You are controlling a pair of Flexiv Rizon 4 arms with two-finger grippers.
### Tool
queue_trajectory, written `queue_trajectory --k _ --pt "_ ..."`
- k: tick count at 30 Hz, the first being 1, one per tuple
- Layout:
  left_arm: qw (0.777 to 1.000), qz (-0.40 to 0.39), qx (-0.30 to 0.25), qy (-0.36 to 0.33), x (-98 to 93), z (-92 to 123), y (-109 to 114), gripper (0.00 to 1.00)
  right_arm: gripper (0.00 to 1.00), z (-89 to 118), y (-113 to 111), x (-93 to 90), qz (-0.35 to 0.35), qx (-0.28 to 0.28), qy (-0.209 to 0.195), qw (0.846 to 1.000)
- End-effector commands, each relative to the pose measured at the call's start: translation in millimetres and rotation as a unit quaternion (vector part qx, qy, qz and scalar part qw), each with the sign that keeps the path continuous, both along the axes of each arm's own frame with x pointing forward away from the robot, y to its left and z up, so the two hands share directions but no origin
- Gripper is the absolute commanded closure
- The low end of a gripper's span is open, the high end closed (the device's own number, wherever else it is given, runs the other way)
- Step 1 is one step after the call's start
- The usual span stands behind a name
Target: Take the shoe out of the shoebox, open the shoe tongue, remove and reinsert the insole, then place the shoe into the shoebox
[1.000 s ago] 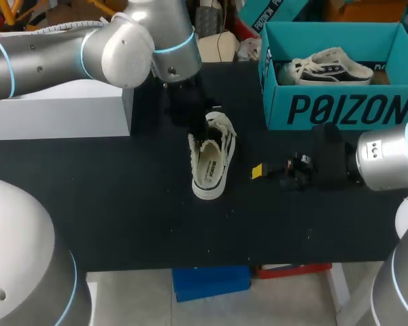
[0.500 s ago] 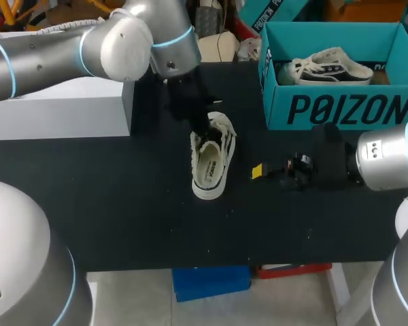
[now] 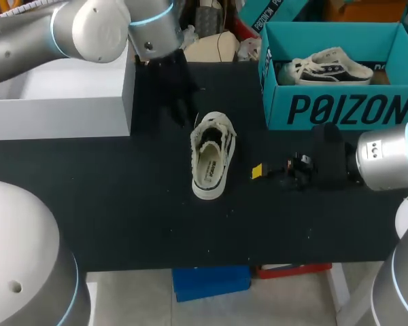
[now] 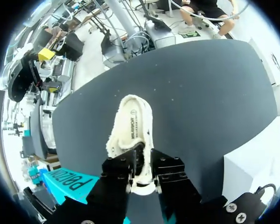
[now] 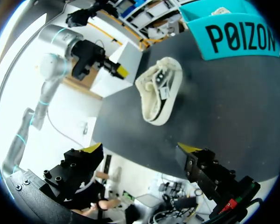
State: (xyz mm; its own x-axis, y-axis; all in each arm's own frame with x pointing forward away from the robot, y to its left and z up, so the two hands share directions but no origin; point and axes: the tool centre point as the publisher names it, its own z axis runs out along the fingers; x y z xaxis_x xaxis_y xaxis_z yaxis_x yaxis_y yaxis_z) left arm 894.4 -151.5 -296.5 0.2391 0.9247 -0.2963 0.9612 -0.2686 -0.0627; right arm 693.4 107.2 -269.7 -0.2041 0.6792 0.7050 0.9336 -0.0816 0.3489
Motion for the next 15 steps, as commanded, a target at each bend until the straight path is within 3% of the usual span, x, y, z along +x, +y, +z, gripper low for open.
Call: queue_trajectory --k 1,11,15 --pt "1.000 -0.014 0.013 -0.011 0.9 -15.7 -3.6 0.10 0.00 0.7 -0.2 -0.5 0.000 0.000 0.000 1.000" --pt "0.999 -0.024 0.045 -0.004 3.3 -51.7 -14.7 0.27 0.00 0.7 -0.2 -0.5 0.000 0.000 0.000 1.000" --pt "0.998 -0.018 0.064 -0.009 2.9 -61.5 -14.0 0.60 0.00 0.7 -0.2 -0.5 0.000 0.000 0.000 1.000"
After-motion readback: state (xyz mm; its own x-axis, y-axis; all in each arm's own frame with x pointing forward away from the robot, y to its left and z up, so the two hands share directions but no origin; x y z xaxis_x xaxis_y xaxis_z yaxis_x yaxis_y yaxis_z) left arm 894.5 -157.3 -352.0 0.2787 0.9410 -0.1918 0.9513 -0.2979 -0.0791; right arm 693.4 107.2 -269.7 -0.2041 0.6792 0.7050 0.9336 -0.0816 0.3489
